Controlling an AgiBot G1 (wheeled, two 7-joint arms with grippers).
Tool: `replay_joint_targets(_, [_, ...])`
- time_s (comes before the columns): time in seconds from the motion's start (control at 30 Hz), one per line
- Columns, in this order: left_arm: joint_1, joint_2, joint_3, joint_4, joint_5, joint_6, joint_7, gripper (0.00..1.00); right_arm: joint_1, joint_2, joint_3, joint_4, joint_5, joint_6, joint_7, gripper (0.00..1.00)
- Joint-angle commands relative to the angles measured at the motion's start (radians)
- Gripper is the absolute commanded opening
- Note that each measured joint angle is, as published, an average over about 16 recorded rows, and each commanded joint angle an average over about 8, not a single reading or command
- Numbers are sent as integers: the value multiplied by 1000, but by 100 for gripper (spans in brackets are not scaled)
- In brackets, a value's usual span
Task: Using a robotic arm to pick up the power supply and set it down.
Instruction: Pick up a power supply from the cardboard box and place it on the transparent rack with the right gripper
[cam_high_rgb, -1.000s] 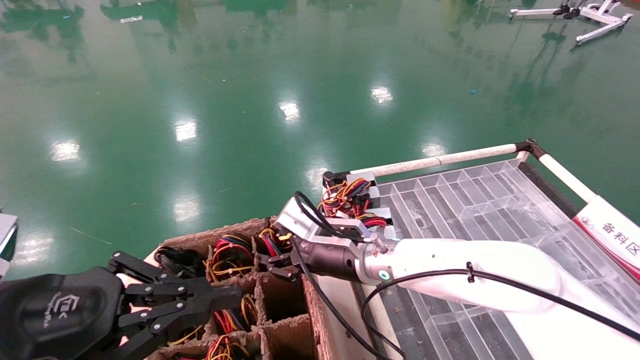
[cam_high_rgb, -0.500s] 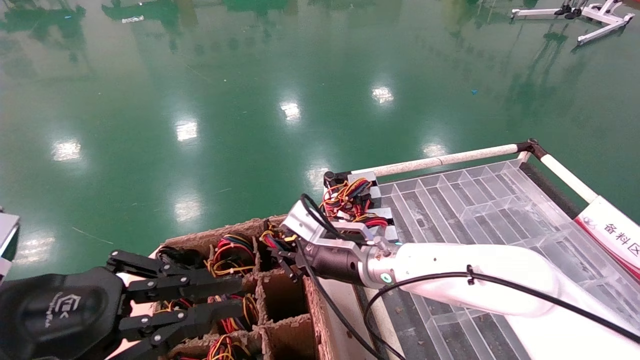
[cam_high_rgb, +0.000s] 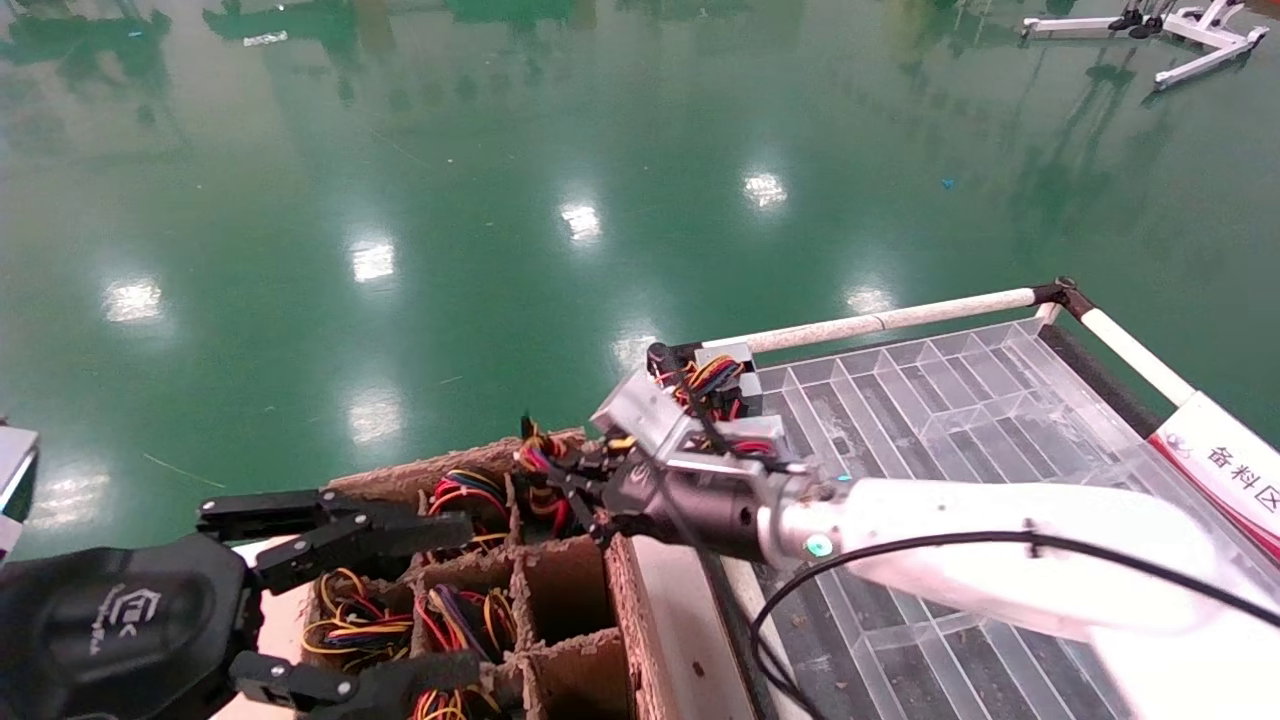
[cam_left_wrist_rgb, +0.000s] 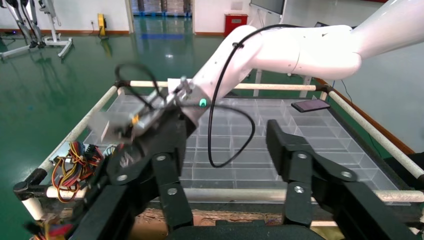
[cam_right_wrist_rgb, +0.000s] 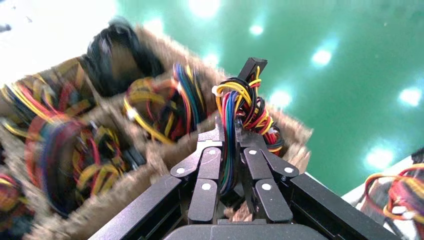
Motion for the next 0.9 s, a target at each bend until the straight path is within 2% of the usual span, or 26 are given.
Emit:
replay_joint_targets(0.03, [0, 0, 0, 0, 0, 0, 0, 100, -3, 14, 17, 14, 32, -12, -9, 0])
replay_joint_targets(0.5, [0, 0, 0, 0, 0, 0, 0, 100, -82, 241, 231, 269, 334, -89, -14, 0])
replay_joint_targets(0.73, [0, 0, 0, 0, 0, 0, 0, 100, -98, 376, 354, 280, 483, -173, -50, 0])
replay_joint_targets(0.9, [0, 0, 0, 0, 0, 0, 0, 100, -100, 490, 421, 250, 534, -232, -75, 0])
